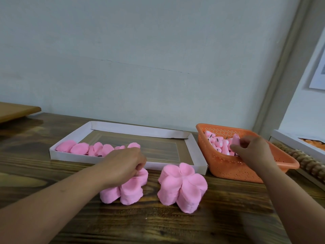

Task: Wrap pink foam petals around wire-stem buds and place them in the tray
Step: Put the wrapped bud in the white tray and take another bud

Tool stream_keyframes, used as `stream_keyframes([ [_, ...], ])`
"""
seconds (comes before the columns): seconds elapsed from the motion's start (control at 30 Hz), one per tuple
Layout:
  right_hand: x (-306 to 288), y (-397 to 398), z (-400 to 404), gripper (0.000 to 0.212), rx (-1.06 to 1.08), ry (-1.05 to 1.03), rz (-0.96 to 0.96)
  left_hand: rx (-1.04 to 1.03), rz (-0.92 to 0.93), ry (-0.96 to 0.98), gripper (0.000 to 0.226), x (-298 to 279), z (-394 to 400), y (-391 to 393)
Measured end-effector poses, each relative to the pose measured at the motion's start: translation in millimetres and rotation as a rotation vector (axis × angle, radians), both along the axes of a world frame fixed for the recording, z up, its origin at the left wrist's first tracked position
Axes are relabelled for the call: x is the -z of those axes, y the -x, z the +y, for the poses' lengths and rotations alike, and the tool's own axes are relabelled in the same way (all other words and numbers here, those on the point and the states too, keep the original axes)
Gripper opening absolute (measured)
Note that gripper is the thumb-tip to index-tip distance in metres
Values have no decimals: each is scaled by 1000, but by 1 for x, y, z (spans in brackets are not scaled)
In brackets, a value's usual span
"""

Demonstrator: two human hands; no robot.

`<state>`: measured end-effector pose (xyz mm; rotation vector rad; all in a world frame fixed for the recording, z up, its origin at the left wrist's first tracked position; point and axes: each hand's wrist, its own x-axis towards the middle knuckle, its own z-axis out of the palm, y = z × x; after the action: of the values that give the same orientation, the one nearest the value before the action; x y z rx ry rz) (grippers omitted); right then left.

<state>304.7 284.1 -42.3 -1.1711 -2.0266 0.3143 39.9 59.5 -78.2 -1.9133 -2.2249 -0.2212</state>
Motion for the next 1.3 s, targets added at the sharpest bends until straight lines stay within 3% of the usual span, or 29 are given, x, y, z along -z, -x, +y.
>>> stream_keyframes([
  [0.27, -3, 1, -7, 30, 5, 8, 10, 15, -8, -8, 18, 1, 0, -1],
  [0.37, -3, 0, -9, 26, 8, 2, 24, -85, -88, -36, 15, -3, -4, -2],
  [0.93, -2, -1, -12, 21, 23, 0, 100, 69, -509, -65, 25, -12, -5, 16],
  [1.03, -2, 0, -12, 23, 26, 7, 103, 63, -505, -24, 19, -9, -4, 18],
  [1.17, -1, -1, -10, 23, 23, 11, 101, 29, -485, -33, 34, -6, -1, 22],
  [1.3, 0, -1, -10, 25, 29, 28, 110, -11, -538, -66, 35, -3, -1, 28],
])
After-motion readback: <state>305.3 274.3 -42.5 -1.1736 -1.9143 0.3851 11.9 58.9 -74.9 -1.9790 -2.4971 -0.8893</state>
